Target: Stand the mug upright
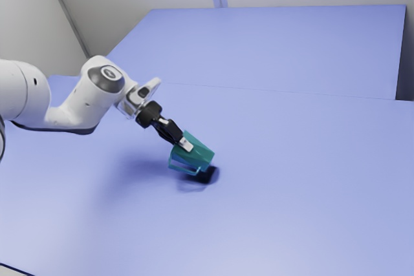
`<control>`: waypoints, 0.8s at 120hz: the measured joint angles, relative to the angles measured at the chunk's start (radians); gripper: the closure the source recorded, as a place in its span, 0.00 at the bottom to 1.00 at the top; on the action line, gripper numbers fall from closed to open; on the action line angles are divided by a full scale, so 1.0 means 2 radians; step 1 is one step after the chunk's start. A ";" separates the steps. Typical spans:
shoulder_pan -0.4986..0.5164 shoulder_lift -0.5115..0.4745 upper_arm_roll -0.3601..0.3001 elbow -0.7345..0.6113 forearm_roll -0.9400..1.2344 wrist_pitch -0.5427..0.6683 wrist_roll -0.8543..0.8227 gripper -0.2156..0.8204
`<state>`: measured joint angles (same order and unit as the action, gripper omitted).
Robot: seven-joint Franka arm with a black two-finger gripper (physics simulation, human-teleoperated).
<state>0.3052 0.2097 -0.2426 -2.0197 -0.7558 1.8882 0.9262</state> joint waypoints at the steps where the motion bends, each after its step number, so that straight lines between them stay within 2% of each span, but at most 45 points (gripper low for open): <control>1: 0.000 -0.002 -0.002 0.000 0.006 0.003 0.000 0.96; 27: -0.013 -0.032 -0.041 -0.013 0.184 0.094 -0.044 0.97; 51: -0.016 -0.077 -0.082 -0.059 0.331 0.141 -0.134 0.97; 96: -0.011 -0.096 -0.096 -0.105 0.412 0.177 -0.274 0.97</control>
<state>0.2834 0.0171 -0.4350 -2.2306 0.0678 2.2429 0.3790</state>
